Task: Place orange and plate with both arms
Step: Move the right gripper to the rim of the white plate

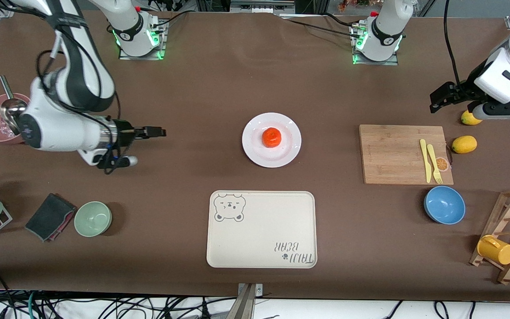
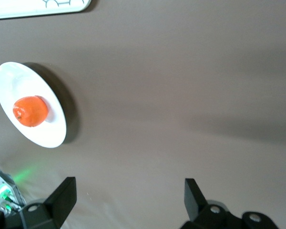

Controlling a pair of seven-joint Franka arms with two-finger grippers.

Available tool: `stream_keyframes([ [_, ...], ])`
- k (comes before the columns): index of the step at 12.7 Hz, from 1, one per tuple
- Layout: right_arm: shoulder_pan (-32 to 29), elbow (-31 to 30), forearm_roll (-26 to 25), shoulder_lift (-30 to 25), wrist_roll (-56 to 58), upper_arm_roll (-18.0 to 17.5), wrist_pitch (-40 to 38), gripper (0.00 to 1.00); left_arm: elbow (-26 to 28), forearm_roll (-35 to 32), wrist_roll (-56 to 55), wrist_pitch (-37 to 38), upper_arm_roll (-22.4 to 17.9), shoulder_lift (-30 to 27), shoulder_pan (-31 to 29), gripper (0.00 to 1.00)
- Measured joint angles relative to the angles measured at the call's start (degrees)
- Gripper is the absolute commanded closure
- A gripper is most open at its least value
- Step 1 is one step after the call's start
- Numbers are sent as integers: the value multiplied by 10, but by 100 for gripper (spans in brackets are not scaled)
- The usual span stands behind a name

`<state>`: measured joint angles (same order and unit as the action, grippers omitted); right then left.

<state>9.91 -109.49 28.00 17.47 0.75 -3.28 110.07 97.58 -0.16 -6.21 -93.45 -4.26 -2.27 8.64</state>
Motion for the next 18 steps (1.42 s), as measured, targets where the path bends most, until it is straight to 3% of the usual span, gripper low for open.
stream_keyframes([
  [5,2,-121,156,15,47,-99,198,0,-77,8,1,21,-2,31,-24,0],
  [10,7,-94,265,106,92,-155,273,0,-92,20,4,37,-1,34,-26,0],
  [18,57,1,277,193,93,-157,312,0,-93,23,3,37,-1,36,-27,0],
])
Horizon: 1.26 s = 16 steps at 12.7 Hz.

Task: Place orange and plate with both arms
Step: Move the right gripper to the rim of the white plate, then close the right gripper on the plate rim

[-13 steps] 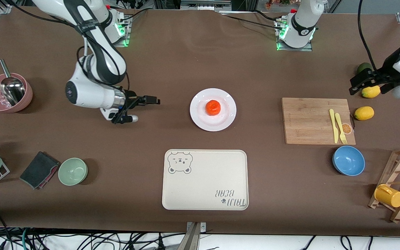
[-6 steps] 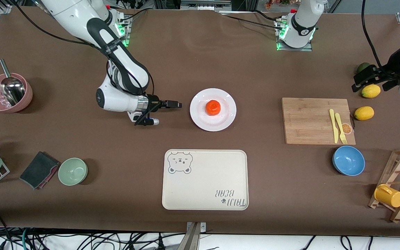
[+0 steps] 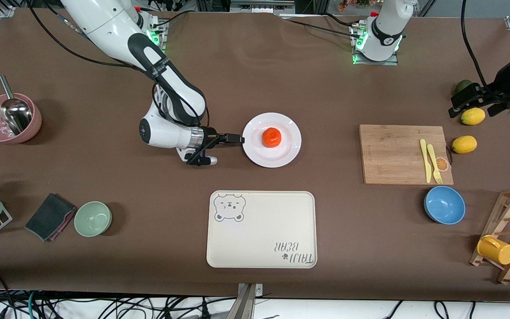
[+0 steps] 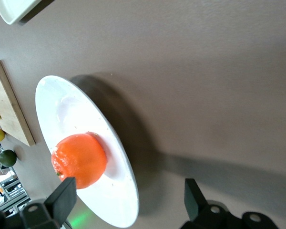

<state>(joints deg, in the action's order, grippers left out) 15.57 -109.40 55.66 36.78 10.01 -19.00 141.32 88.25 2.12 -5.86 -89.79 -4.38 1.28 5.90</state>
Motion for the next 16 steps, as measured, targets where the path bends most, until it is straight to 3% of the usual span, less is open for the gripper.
stream_keyframes([
  [4,14,24,0,23,0,0,12,1,0,1,0,0,0,0,0,0],
  [5,18,31,0,28,0,0,16,6,0,1,0,0,0,0,0,0],
  [7,23,38,0,35,0,0,22,20,0,1,0,0,0,0,0,0],
  [11,24,41,0,35,30,0,24,66,0,1,0,0,0,0,0,0],
  [16,24,41,0,36,47,0,24,82,0,1,0,0,0,0,-1,0],
])
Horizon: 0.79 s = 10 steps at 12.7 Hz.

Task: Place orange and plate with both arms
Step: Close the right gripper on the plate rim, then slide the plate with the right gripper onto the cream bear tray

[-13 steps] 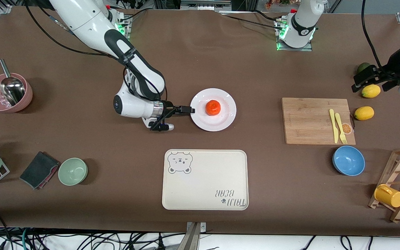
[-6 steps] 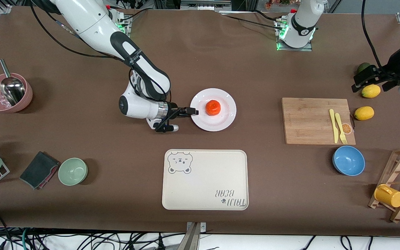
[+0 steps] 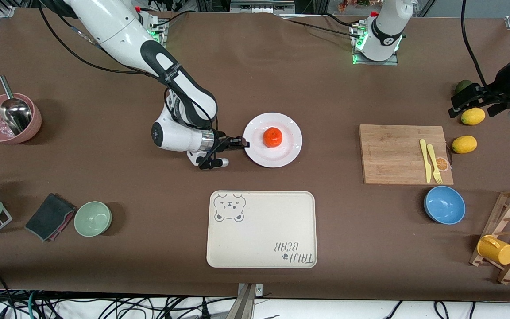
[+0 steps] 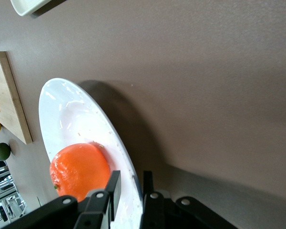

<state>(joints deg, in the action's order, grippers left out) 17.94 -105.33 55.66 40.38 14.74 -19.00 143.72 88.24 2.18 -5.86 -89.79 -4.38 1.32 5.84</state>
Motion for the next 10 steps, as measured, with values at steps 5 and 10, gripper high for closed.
stream_keyframes([
  [5,1,0,0,5,20,0,4,98,0,0,0,0,0,0,0,0],
  [10,1,5,0,5,31,-2,6,100,0,0,0,0,0,0,0,0],
])
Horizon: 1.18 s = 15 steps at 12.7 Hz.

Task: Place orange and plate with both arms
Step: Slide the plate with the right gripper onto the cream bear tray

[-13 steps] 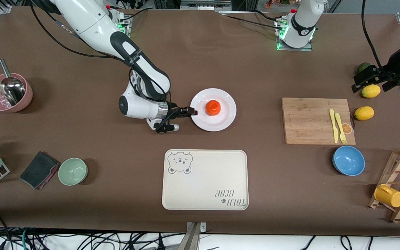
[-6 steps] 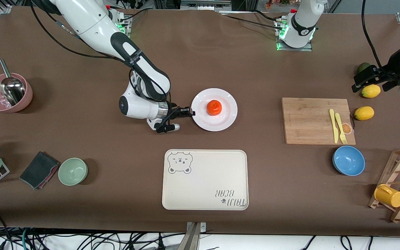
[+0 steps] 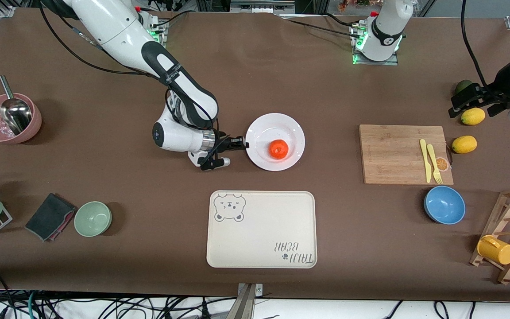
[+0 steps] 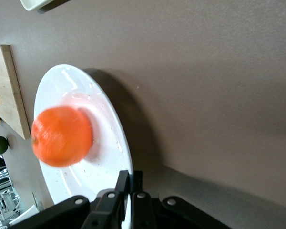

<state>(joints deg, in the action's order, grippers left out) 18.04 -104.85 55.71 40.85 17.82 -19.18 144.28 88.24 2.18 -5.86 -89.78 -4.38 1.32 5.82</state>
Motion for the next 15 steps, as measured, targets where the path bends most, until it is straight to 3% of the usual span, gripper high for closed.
stream_keyframes([
  [6,0,7,7,0,14,-2,29,100,0,0,0,0,0,0,0,0],
  [15,-16,76,89,1,15,0,22,100,0,0,0,0,0,0,-1,0],
])
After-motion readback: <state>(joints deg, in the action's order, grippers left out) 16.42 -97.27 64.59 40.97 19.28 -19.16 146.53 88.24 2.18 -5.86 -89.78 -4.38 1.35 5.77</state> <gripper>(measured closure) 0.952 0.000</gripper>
